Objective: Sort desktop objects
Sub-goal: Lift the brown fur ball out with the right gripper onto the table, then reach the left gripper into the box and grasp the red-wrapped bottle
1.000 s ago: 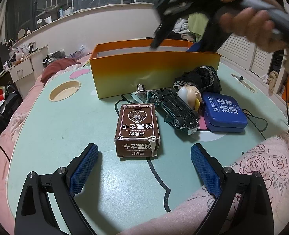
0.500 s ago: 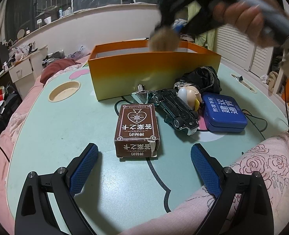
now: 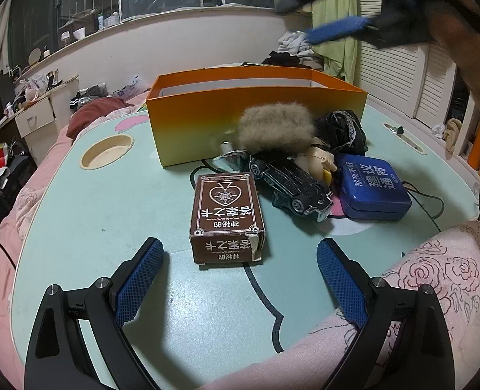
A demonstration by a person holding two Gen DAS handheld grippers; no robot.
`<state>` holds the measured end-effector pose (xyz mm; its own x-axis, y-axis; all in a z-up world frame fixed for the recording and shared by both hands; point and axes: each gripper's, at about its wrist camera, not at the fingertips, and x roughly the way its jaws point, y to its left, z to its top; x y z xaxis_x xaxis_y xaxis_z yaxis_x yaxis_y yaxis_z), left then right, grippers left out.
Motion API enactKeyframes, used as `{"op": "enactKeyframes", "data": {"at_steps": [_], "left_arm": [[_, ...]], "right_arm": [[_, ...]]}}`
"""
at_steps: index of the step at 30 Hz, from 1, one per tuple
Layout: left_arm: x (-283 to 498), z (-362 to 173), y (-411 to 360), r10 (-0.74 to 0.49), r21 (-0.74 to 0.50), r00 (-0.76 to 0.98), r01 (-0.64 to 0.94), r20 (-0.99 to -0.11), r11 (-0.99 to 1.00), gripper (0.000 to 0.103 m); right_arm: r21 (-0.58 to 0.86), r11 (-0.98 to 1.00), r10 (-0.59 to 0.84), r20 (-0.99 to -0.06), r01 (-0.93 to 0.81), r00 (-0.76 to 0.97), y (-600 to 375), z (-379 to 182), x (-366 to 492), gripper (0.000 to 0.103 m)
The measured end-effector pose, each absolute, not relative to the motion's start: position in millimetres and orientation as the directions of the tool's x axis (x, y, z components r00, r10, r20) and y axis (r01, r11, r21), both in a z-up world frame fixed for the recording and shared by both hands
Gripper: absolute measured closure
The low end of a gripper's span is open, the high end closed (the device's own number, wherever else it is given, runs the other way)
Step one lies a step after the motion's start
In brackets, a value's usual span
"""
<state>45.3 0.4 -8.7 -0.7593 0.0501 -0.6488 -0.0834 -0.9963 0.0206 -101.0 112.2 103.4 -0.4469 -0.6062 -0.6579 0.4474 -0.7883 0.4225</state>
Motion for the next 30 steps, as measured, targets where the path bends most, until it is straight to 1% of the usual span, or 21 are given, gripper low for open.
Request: {"op": "enactKeyframes", "data": {"at_steps": [1, 2, 3, 5, 8, 10, 11, 12, 13, 14, 15, 16, 17, 30], "left_arm": [[45, -9, 0, 0.05, 0.021, -0.759, -0.084, -0.649, -0.996, 0.008], [45, -9, 0, 0.05, 0.02, -0.759, -0.084, -0.649, -0.996, 0.008], [45, -9, 0, 0.05, 0.021, -0.759, -0.084, -0.649, -0.996, 0.008], [45, -9, 0, 0.051, 0.02, -0.759, -0.084, -0.649, -0.996, 0.008], [46, -9, 0, 0.05, 0.02, -0.759, -0.084, -0.649, -0.996, 0.008], [46, -9, 0, 0.051, 0.021, -0.759, -0.084, -0.649, -0.996, 0.008], [46, -9, 0, 0.051, 0.02, -0.759, -0.084, -0.649, -0.996, 0.008], [45, -9, 0, 0.049, 0.022, -0.758, -0.084, -0.65, -0.996, 0.008], [46, -9, 1, 0.049, 0.024, -0.76, -0.084, -0.648, -0.996, 0.008], [45, -8, 1, 0.049, 0.023, -0.76, -0.084, -0.648, -0.996, 0.008], [45, -8, 1, 0.049, 0.022, -0.76, -0.083, -0.648, -0.996, 0.008], [45, -8, 0, 0.049, 0.022, -0.76, -0.083, -0.649, -0.996, 0.008], [45, -8, 0, 0.05, 0.022, -0.759, -0.084, -0.649, -0.996, 0.008], [45, -8, 3, 0.047, 0.026, -0.76, -0.084, -0.648, -0.996, 0.008]], "right_arm": [[0.393, -0.804, -0.586, -0.652, 0.446, -0.482, 122, 101, -85, 0.055], [0.37, -0.817, -0.568, -0.646, 0.442, -0.51, 129, 98, -71, 0.047], [0.342, -0.832, -0.547, -0.638, 0.436, -0.543, 139, 92, -55, 0.044], [0.289, -0.859, -0.503, -0.637, 0.424, -0.585, 150, 76, -26, 0.034], [0.214, -0.896, -0.425, -0.666, 0.388, -0.613, 157, 37, 8, 0.026], [0.176, -0.907, -0.385, -0.713, 0.382, -0.587, 151, 8, 18, 0.026], [0.134, -0.912, -0.352, -0.741, 0.388, -0.571, 145, -4, 18, 0.026], [0.044, -0.918, -0.303, -0.719, 0.394, -0.625, 139, -6, 22, 0.025], [-0.065, -0.925, -0.228, -0.694, 0.374, -0.683, 131, -7, 28, 0.016], [-0.102, -0.927, -0.202, -0.677, 0.362, -0.708, 128, -7, 29, 0.008], [-0.095, -0.927, -0.208, -0.675, 0.362, -0.708, 129, -7, 28, 0.007], [-0.031, -0.927, -0.249, -0.696, 0.375, -0.673, 134, -10, 23, 0.006], [0.011, -0.928, -0.273, -0.699, 0.372, -0.661, 141, -10, 19, 0.0], [0.003, -0.934, -0.262, -0.689, 0.358, -0.676, 148, -3, 28, 0.0]]}}
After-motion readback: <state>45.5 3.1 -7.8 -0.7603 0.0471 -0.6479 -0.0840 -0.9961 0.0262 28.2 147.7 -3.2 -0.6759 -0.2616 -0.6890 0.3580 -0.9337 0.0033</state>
